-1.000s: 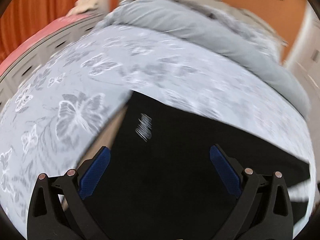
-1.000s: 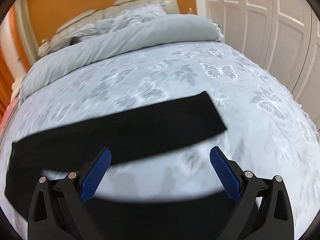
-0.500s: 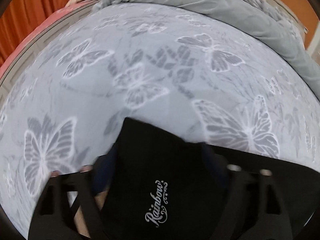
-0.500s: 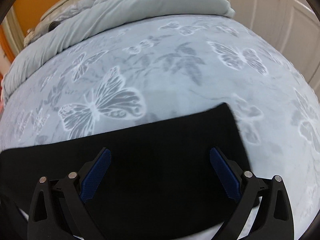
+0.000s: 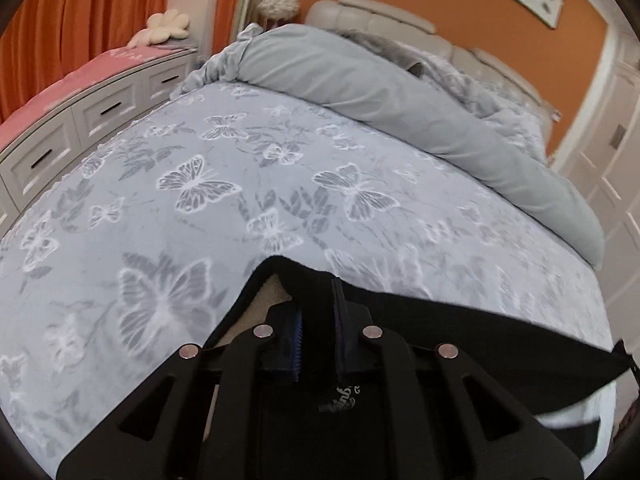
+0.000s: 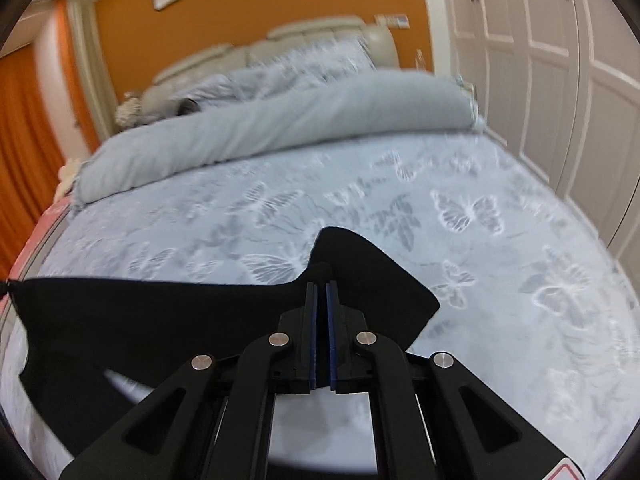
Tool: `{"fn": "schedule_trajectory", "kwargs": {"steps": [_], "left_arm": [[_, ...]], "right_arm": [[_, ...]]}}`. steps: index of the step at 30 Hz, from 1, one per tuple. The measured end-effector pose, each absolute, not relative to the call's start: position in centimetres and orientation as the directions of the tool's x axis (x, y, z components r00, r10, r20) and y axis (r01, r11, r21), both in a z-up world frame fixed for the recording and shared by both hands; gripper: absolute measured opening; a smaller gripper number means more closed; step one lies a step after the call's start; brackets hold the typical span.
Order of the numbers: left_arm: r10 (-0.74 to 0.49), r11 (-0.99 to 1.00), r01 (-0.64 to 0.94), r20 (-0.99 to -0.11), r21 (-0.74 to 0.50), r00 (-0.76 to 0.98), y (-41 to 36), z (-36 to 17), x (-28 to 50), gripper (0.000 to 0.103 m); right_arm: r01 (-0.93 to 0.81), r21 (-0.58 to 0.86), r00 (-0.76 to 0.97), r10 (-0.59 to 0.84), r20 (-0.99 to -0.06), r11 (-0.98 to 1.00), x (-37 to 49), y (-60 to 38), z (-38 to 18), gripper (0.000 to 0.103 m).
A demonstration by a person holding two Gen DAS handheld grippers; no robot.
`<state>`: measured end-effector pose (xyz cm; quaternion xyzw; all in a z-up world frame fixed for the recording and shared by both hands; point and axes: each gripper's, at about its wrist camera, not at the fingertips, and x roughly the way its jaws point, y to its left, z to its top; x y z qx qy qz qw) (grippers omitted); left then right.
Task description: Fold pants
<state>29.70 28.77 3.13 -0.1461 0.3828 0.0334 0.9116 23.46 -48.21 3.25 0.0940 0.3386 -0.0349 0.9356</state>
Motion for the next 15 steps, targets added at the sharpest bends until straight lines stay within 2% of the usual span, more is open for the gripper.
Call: {"fn": "schedule_trajectory", "kwargs": {"steps": [5,8,10,13,15], "left_arm": [[-0.134,0.958,-0.073,-0.658,-0.277,0.741,29.1,4.5,20.6,0.011],[-0.141,0.962,-0.065,-0.687,-0.265,0.713,30.0,2.5,15.7,0.011],[-0.108,0.966,-0.105,-0.737,-0.237,0.667,31.1,-0.6,13.2,0.012],[-0.025,0.976,-0.163,-0.815,-0.146,0.580,31.5,-5.7,11.5,0.022],[-0.014,0.969,-0.199,-0.833,-0.149,0.553,31.5,-7.5,10.6,0.027]], "right_arm": [[0.054,0.120,0.812,0.026,-0.583,0.991,14.7,-46.5,4.8,0.004],[0.056,0.101,0.768,0.022,-0.641,0.993,10.5,-46.6,1.9,0.004],[0.078,0.095,0.721,0.010,-0.693,0.992,8.5,-46.8,-1.0,0.004],[0.149,0.094,0.631,-0.022,-0.775,0.984,5.9,-47.7,-5.9,0.006],[0.227,0.115,0.614,-0.050,-0.787,0.967,3.9,-48.7,-7.3,0.007]]}}
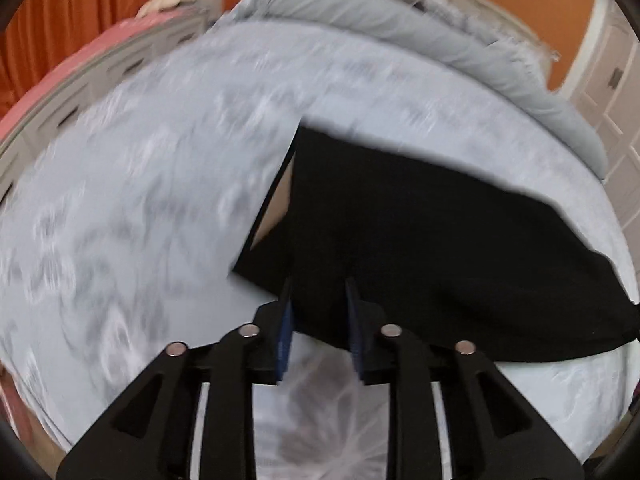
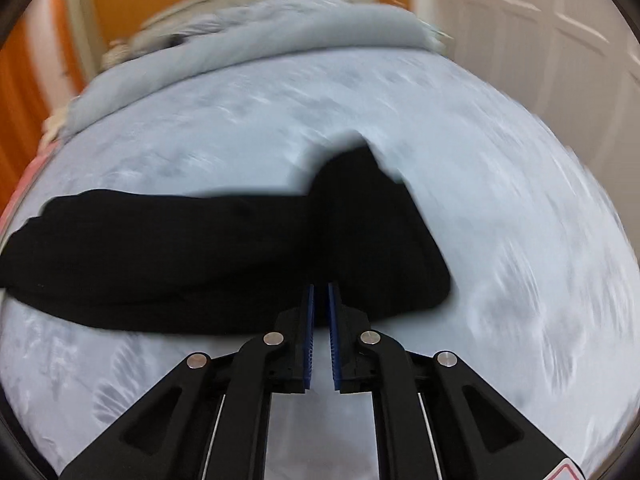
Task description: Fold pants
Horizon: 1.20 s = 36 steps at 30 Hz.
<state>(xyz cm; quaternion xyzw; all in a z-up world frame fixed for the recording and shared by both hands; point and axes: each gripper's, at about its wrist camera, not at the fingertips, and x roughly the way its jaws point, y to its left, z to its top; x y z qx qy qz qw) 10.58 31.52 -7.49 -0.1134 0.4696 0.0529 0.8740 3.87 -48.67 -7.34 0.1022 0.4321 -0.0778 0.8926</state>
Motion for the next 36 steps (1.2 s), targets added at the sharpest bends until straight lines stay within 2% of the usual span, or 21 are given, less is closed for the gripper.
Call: {"fn": "schedule_trajectory", "kwargs": {"steps": [1,2,3,4,5,8,11,13,14,15,16,18,21,22,23,24,26,29,30,33,36], "left_arm": [[-0.030,0.959,-0.217,-0.824,-0.184,0.566,31.6,-7.5,10.0,0.031],[-0.055,0.947,-0.227,-0.808,-0.229,0.587,31.6,-7.1,9.3,0.051],[-0.073,0.936,-0.232,-0.792,-0.264,0.607,31.7,-6.7,8.8,0.078],[-0.093,0.914,-0.249,-0.762,-0.321,0.640,31.8,-5.9,8.3,0.090],[-0.106,0.894,-0.264,-0.744,-0.361,0.659,31.9,-5.5,8.0,0.096],[-0.233,0.814,-0.277,-0.723,-0.511,0.650,32.1,-5.8,8.8,0.096],[-0.309,0.735,-0.339,-0.735,-0.587,0.604,32.0,-7.8,10.6,0.096],[-0.332,0.702,-0.381,-0.750,-0.601,0.572,31.7,-9.0,11.6,0.095],[-0.352,0.677,-0.402,-0.751,-0.617,0.559,31.5,-9.6,12.1,0.087],[-0.373,0.653,-0.423,-0.753,-0.628,0.543,31.3,-10.1,12.5,0.070],[-0.389,0.641,-0.432,-0.754,-0.634,0.530,31.2,-10.4,12.6,0.062],[-0.393,0.645,-0.455,-0.778,-0.613,0.491,31.2,-10.9,13.6,0.037],[-0.374,0.666,-0.469,-0.804,-0.579,0.462,31.0,-11.0,14.2,0.026],[-0.371,0.669,-0.474,-0.810,-0.572,0.453,30.9,-11.1,14.6,0.023],[-0.369,0.670,-0.480,-0.815,-0.566,0.447,31.0,-11.2,14.7,0.017],[-0.372,0.667,-0.484,-0.816,-0.567,0.443,31.1,-11.2,15.0,0.012],[-0.381,0.657,-0.471,-0.798,-0.589,0.467,31.5,-10.2,15.2,0.010],[-0.360,0.721,-0.330,-0.735,-0.610,0.574,31.8,-5.8,14.7,0.010],[-0.339,0.752,-0.294,-0.729,-0.590,0.595,31.5,-4.8,14.6,0.010],[-0.280,0.800,-0.308,-0.775,-0.514,0.567,31.3,-6.0,15.1,0.010],[-0.316,0.759,-0.371,-0.801,-0.535,0.508,32.5,-10.5,14.9,0.015]], "right_arm": [[0.254,0.142,0.623,-0.049,-0.781,0.957,2.9,-49.1,-7.3,0.013],[0.288,0.158,0.633,-0.064,-0.771,0.944,1.9,-49.5,-6.9,0.029],[0.316,0.174,0.648,-0.079,-0.758,0.933,0.9,-49.7,-6.3,0.038],[0.327,0.205,0.681,-0.080,-0.728,0.923,-0.3,-49.8,-5.3,0.052],[0.325,0.241,0.710,-0.068,-0.701,0.915,-1.2,-49.6,-4.3,0.059],[0.290,0.361,0.759,0.017,-0.651,0.886,-2.0,-48.9,-2.4,0.065],[0.299,0.446,0.750,0.081,-0.656,0.843,-0.1,-48.4,-1.9,0.072],[0.323,0.457,0.731,0.089,-0.677,0.829,1.1,-48.4,-2.4,0.072],[0.347,0.461,0.716,0.087,-0.692,0.817,2.1,-48.5,-2.8,0.073],[0.368,0.474,0.706,0.092,-0.702,0.800,2.8,-48.6,-3.4,0.073],[0.378,0.493,0.701,0.105,-0.705,0.784,3.4,-48.6,-3.8,0.073],[0.393,0.537,0.704,0.132,-0.698,0.746,4.5,-48.5,-4.8,0.073],[0.435,0.509,0.656,0.126,-0.745,0.743,7.7,-47.9,-6.3,0.072],[0.446,0.488,0.636,0.118,-0.763,0.750,8.8,-47.7,-6.9,0.053],[0.450,0.471,0.625,0.110,-0.773,0.759,9.8,-47.7,-7.5,0.010],[0.472,0.457,0.616,0.089,-0.783,0.754,10.7,-47.8,-7.9,0.009],[0.409,0.553,0.732,0.101,-0.674,0.725,9.9,-47.9,-5.6,0.009],[0.213,0.541,0.861,0.105,-0.497,0.814,7.2,-46.6,1.5,0.009],[0.195,0.530,0.878,0.094,-0.469,0.825,5.9,-46.7,2.6,0.009],[0.338,0.501,0.819,0.014,-0.574,0.797,4.8,-49.6,-1.7,0.012],[0.555,0.525,0.640,0.072,-0.765,0.645,3.4,-54.1,-11.2,0.009]]}}
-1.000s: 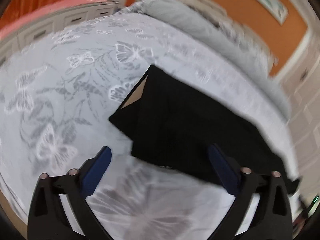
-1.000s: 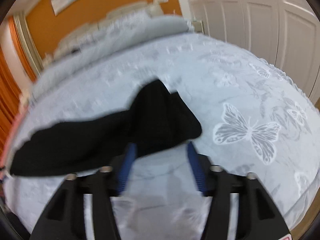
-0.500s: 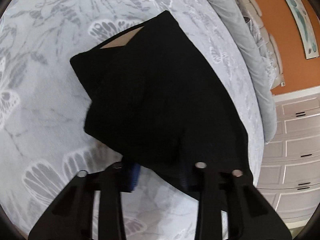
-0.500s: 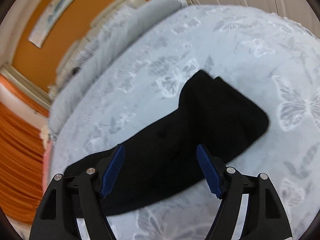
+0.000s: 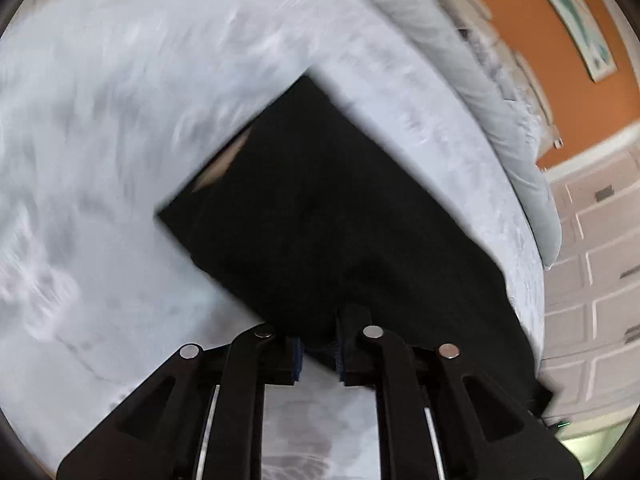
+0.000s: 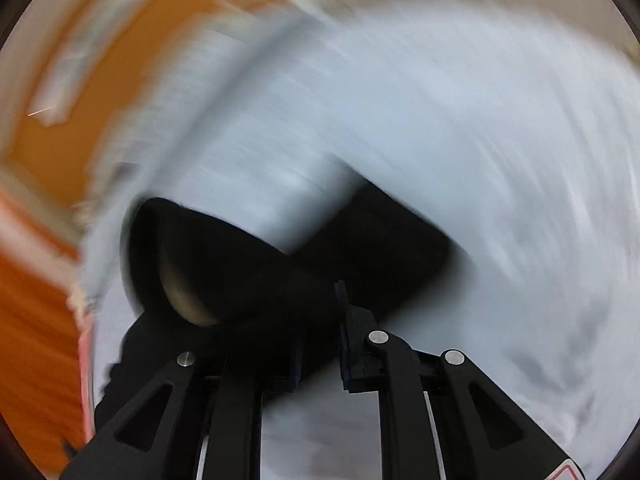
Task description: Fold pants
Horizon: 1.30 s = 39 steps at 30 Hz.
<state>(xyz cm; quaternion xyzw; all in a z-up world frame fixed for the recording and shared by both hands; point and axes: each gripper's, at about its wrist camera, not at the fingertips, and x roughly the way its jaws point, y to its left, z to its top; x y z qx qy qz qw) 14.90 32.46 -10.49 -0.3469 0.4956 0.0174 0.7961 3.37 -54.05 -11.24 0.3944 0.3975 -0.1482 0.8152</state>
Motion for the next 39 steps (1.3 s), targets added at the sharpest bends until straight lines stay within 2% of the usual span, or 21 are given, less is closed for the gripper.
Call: {"fn": "schedule_trajectory", "kwargs": {"steps": [1,3,4,5,6,10,12,13,16,18,20,22,24,26,28,31,32,33,34,37,39], "left_arm": [[-0.327,0.752,-0.373,-0.798,-0.544,0.506,32.5,-11.4,14.5,0.015],[-0.336,0.765,-0.330,-0.780,-0.553,0.527,32.7,-10.9,13.5,0.021],[-0.332,0.767,-0.317,-0.767,-0.558,0.549,32.6,-10.1,13.1,0.030],[-0.316,0.764,-0.321,-0.759,-0.560,0.570,32.7,-9.6,12.9,0.052],[-0.290,0.761,-0.336,-0.754,-0.555,0.590,32.7,-9.2,12.4,0.076],[-0.281,0.725,-0.372,-0.742,-0.580,0.608,33.0,-9.5,13.1,0.080],[-0.279,0.695,-0.421,-0.757,-0.584,0.591,33.8,-10.6,13.6,0.055],[-0.272,0.694,-0.433,-0.766,-0.575,0.582,34.2,-10.8,13.6,0.027],[-0.171,0.741,-0.442,-0.779,-0.506,0.604,35.2,-9.6,13.3,0.029],[-0.138,0.735,-0.485,-0.804,-0.474,0.578,36.5,-9.7,12.9,0.052],[-0.153,0.698,-0.496,-0.783,-0.517,0.603,37.8,-9.6,11.9,0.053],[-0.112,0.699,-0.472,-0.734,-0.537,0.669,38.0,-7.5,10.4,0.053],[-0.073,0.738,-0.431,-0.696,-0.520,0.715,37.3,-5.9,9.9,0.090],[-0.167,0.746,-0.382,-0.709,-0.545,0.686,36.4,-6.3,10.8,0.097],[-0.301,0.696,-0.382,-0.730,-0.608,0.614,35.9,-8.3,11.8,0.096],[-0.447,0.529,-0.407,-0.652,-0.745,0.613,36.3,-10.1,12.9,0.085],[-0.498,0.460,-0.412,-0.613,-0.787,0.614,36.5,-10.7,13.5,0.063],[-0.530,0.417,-0.425,-0.595,-0.804,0.605,36.7,-11.3,14.2,0.021],[-0.545,0.401,-0.449,-0.602,-0.798,0.583,36.9,-11.5,15.2,0.004],[-0.466,0.516,-0.313,-0.567,-0.798,0.679,36.4,-6.3,15.5,0.005],[-0.404,0.719,-0.098,-0.528,-0.688,0.747,34.6,-0.5,14.4,0.006]], "right_arm": [[0.528,0.549,0.664,0.088,-0.742,0.648,2.9,-54.3,-11.3,0.010],[0.505,0.522,0.691,0.041,-0.722,0.687,2.3,-53.8,-9.0,0.036],[0.491,0.520,0.715,0.018,-0.699,0.699,2.1,-53.5,-8.0,0.066],[0.472,0.524,0.745,-0.002,-0.667,0.709,1.7,-53.0,-7.0,0.084],[0.459,0.518,0.763,-0.021,-0.646,0.722,1.6,-52.5,-6.3,0.085],[0.469,0.461,0.731,-0.038,-0.681,0.753,3.8,-51.9,-7.4,0.084],[0.493,0.445,0.694,-0.030,-0.719,0.748,5.4,-52.6,-9.0,0.016],[0.497,0.442,0.675,-0.012,-0.738,0.747,5.5,-53.4,-9.2,0.000],[0.534,0.409,0.697,-0.112,-0.708,0.740,4.7,-54.0,-7.4,0.000],[0.624,0.329,0.636,-0.215,-0.741,0.709,3.8,-54.5,-7.2,0.018],[0.689,0.287,0.581,-0.270,-0.768,0.665,2.5,-54.5,-7.3,0.040],[0.648,0.317,0.621,-0.239,-0.747,0.693,1.6,-53.6,-6.5,0.041],[0.602,0.280,0.644,-0.248,-0.724,0.747,1.5,-51.3,-4.7,0.048],[0.543,0.217,0.670,-0.263,-0.694,0.811,1.8,-48.0,-2.8,0.060],[0.480,0.169,0.693,-0.254,-0.674,0.861,2.2,-44.9,-1.5,0.060],[0.368,0.086,0.713,-0.222,-0.665,0.926,2.9,-38.7,-0.7,0.060],[0.341,0.065,0.715,-0.214,-0.665,0.938,3.1,-37.4,-0.6,0.060],[0.306,0.035,0.719,-0.206,-0.664,0.951,3.3,-35.6,-0.6,0.060],[0.265,0.001,0.726,-0.199,-0.658,0.964,3.6,-33.4,-0.7,0.060],[0.174,-0.012,0.749,-0.140,-0.647,0.985,3.9,-28.7,-0.9,0.060],[0.130,0.019,0.766,-0.089,-0.636,0.991,3.9,-27.0,-1.0,0.060]]}}
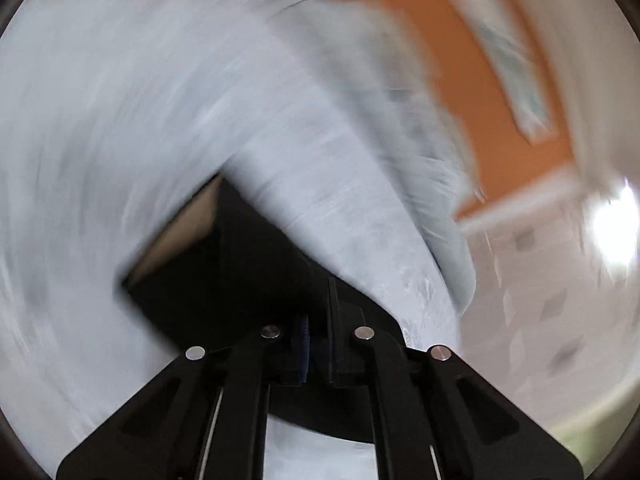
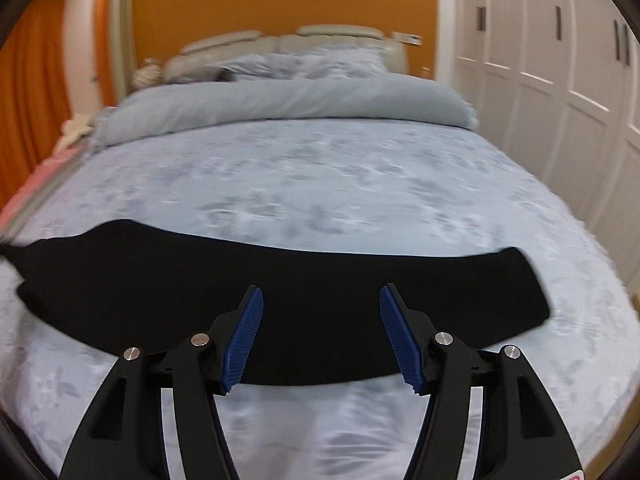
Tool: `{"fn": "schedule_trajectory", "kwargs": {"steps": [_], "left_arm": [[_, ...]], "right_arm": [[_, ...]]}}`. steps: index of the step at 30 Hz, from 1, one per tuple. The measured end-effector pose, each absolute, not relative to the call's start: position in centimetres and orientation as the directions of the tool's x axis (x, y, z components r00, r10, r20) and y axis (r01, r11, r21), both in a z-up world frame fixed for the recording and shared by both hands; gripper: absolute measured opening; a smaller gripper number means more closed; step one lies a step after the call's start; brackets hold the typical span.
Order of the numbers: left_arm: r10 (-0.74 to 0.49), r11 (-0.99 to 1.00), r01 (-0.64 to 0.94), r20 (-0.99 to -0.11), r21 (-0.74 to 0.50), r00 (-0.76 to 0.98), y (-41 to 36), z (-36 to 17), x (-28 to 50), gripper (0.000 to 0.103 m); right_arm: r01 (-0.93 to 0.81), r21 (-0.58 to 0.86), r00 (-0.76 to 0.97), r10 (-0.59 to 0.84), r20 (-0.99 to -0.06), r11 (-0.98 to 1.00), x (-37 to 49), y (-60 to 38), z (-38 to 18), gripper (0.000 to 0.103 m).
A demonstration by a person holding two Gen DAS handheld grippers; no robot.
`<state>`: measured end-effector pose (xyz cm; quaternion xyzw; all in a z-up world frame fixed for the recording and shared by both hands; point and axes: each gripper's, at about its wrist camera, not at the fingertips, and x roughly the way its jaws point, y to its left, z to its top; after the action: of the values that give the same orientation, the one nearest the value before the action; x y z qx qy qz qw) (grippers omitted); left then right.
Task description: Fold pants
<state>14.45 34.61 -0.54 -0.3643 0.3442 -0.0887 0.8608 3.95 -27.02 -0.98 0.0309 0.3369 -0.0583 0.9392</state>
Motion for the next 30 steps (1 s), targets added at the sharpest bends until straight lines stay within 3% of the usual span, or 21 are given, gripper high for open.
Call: {"fn": "schedule_trajectory", "kwargs": {"steps": [1,3,5,7,9,10,15,16,18,20,23,27,30], "left_arm": [[-0.377,0.765,-0.090,-0.556,-0.638,0.741,34.3,-0.3,14.5,0.007],[-0.291,0.820,-0.249,-0.750,-0.515,0.594,35.4,-5.4,15.9,0.011],[-0.303,0.780,-0.370,-0.821,-0.506,0.484,37.3,-10.4,15.8,0.011],[-0.348,0.717,-0.350,-0.744,-0.603,0.570,38.2,-11.1,14.1,0.012],[-0.291,0.739,-0.363,-0.756,-0.567,0.586,38.3,-10.4,13.0,0.035],[-0.223,0.762,-0.386,-0.770,-0.520,0.597,38.2,-9.4,12.5,0.040],[-0.100,0.799,-0.391,-0.742,-0.457,0.663,35.8,-3.6,11.6,0.044],[-0.088,0.815,-0.375,-0.735,-0.441,0.672,35.1,-2.5,11.6,0.050],[-0.022,0.854,-0.368,-0.731,-0.368,0.682,32.7,0.2,11.2,0.084],[0.021,0.872,-0.363,-0.715,-0.329,0.699,28.9,1.5,11.9,0.095],[-0.040,0.882,-0.324,-0.739,-0.343,0.672,26.5,0.5,10.3,0.096],[-0.211,0.861,-0.251,-0.760,-0.442,0.615,20.8,-3.5,11.6,0.096],[-0.220,0.881,-0.211,-0.763,-0.423,0.608,17.6,-5.9,12.7,0.096]], "right_arm": [[0.118,0.020,0.762,-0.077,-0.643,0.993,4.2,-26.5,-1.2,0.060],[0.096,-0.005,0.745,-0.075,-0.663,0.995,5.1,-25.6,-1.9,0.060],[0.102,-0.036,0.718,-0.098,-0.689,0.994,5.9,-25.4,-2.7,0.060],[0.135,-0.008,0.696,-0.101,-0.710,0.991,6.2,-26.3,-3.1,0.060],[0.167,0.052,0.680,-0.077,-0.729,0.985,6.4,-27.8,-3.5,0.060],[0.178,0.063,0.678,-0.076,-0.731,0.982,6.3,-27.9,-3.5,0.060],[0.258,0.085,0.665,-0.113,-0.738,0.962,6.6,-31.4,-3.2,0.062],[0.294,0.091,0.671,-0.138,-0.728,0.951,6.5,-32.9,-2.8,0.063],[0.357,0.095,0.666,-0.182,-0.723,0.929,6.4,-35.5,-2.5,0.067],[0.427,0.088,0.632,-0.227,-0.741,0.900,6.5,-38.7,-3.2,0.071],[0.526,0.053,0.560,-0.299,-0.773,0.849,6.3,-43.6,-4.9,0.071],[0.636,0.058,0.500,-0.354,-0.791,0.769,4.7,-49.6,-7.2,0.074],[0.658,0.111,0.503,-0.326,-0.801,0.744,3.9,-52.6,-8.7,0.081]]}}
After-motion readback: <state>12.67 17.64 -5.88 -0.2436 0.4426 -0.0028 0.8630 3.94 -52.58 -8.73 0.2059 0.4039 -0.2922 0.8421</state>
